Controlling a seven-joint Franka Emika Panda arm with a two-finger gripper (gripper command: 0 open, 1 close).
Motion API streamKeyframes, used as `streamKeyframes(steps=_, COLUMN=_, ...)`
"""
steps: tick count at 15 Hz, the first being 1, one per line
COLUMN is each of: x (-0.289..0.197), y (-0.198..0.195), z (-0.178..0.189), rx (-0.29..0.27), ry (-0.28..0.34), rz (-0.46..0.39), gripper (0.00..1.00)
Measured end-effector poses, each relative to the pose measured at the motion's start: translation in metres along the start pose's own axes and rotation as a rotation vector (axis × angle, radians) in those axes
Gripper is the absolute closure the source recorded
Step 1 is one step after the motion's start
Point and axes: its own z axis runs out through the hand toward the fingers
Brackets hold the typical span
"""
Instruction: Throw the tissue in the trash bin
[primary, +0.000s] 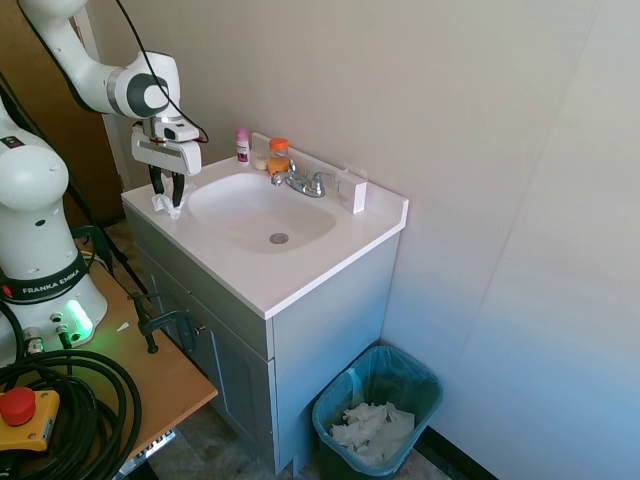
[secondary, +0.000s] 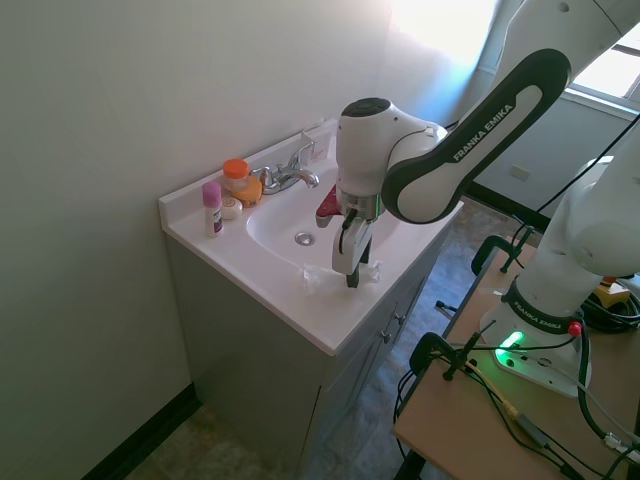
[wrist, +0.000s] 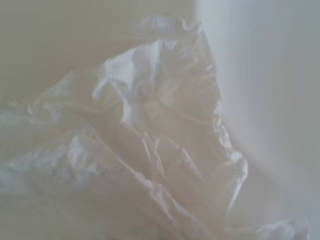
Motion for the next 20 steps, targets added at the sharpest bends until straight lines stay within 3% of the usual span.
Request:
streamKeyframes(steps=7, x=0.004, y=-0.002, z=-0.007, rx=0.019, ry=0.002, rz=0.003, gripper=1.00)
streamKeyframes(steps=11, x=0.027, y=0.010, z=-0.051, rx=0.115, ry=0.021, rz=0.053, gripper=1.00)
streamKeyframes(steps=15, x=0.079, y=0.083, z=-0.124, rx=0.271, ry=0.056, rz=0.203, gripper=1.00)
streamKeyframes(steps=20, x=0.159, y=0.211, z=-0.167, rx=0.444, ry=0.088, rz=0.511, gripper=1.00)
